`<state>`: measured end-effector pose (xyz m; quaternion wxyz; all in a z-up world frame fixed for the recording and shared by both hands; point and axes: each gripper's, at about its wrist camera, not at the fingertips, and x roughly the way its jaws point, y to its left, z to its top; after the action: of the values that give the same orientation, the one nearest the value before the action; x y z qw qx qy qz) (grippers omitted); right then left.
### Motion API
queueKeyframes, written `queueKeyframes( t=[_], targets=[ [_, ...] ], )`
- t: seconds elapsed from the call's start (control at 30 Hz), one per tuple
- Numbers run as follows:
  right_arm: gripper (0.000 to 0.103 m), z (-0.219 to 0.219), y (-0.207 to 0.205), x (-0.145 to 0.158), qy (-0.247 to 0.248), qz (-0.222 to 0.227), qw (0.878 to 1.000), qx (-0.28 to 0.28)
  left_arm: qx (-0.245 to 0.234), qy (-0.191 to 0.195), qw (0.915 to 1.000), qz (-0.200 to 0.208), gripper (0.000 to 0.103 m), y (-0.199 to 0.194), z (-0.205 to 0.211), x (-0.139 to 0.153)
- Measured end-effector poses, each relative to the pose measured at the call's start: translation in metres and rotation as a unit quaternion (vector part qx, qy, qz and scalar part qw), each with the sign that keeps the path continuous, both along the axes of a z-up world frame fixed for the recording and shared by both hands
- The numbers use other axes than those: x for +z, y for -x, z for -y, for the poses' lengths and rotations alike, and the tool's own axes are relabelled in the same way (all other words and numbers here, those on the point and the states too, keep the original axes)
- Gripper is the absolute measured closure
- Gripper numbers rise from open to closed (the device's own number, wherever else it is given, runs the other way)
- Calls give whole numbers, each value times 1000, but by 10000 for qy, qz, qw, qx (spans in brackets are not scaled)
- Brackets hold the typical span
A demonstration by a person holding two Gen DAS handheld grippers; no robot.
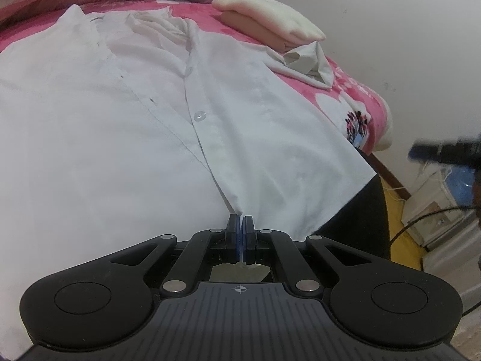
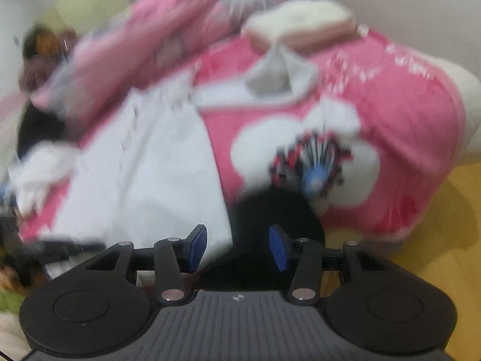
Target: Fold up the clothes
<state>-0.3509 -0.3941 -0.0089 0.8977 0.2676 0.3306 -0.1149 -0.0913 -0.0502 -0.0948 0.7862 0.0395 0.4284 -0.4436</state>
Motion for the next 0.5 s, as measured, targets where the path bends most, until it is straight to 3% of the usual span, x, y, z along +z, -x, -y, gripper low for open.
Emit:
queueKeyframes(
  t=[0.13, 0.3, 0.5],
  targets=[
    [54, 18, -8, 16, -309, 869, 9955, -220, -1, 12, 10000, -10, 103, 0, 0, -1],
    [54, 33, -59, 26, -415, 1272, 9910, -91, -7, 56, 10000, -10, 103, 0, -1, -2],
    [54, 30, -137, 43, -195, 1490, 9873, 524, 32, 106, 9999, -92, 103, -3, -2, -7]
  ],
)
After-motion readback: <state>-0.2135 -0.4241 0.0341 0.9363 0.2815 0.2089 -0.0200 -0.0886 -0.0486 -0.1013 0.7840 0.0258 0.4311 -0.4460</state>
